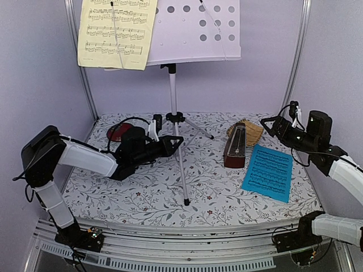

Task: Pack up the instrument practice props

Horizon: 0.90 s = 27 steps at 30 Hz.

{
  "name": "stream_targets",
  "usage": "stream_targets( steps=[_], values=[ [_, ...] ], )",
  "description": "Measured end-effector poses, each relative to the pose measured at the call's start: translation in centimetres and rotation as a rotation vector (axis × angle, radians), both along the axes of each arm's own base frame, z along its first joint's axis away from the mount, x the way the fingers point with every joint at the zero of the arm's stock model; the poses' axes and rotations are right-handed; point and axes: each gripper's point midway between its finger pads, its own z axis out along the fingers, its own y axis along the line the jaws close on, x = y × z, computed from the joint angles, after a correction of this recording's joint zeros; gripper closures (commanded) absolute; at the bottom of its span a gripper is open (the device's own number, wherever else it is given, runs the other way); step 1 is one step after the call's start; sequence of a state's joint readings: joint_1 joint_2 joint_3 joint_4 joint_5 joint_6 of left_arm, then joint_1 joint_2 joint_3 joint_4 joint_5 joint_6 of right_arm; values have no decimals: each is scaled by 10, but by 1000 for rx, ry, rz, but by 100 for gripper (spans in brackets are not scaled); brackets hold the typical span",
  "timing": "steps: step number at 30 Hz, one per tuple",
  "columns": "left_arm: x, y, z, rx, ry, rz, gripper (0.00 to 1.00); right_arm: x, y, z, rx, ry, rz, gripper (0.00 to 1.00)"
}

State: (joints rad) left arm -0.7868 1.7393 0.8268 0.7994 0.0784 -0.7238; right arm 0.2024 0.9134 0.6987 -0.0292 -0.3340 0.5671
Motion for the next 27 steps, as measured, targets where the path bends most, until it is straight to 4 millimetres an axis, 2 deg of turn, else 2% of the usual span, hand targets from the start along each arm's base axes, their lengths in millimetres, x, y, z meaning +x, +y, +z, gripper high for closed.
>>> stream_targets(
  steps=[6,12,13,16,18,21,24,27],
  values=[
    [5,-5,0,-27,-21,99,100,0,15,6,-32,-34,30,4],
    [30,-20,1,-66,-36,162,100,-1,30,15,-31,-78,68,4],
    [33,-22,1,-70,-37,168,92,-1,34,16,-33,-80,77,4],
    [37,-25,1,-79,-31,173,58,0,45,19,-36,-91,105,4],
    [36,-25,2,-94,-21,173,44,0,52,20,-41,-97,124,4],
    [32,-23,3,-112,-16,164,31,-2,62,25,-51,-112,150,3],
    [21,-10,4,-96,-16,146,25,-4,70,36,-60,-143,177,3],
    [10,8,24,-88,-50,134,23,-7,80,53,-61,-185,214,4]
  ],
)
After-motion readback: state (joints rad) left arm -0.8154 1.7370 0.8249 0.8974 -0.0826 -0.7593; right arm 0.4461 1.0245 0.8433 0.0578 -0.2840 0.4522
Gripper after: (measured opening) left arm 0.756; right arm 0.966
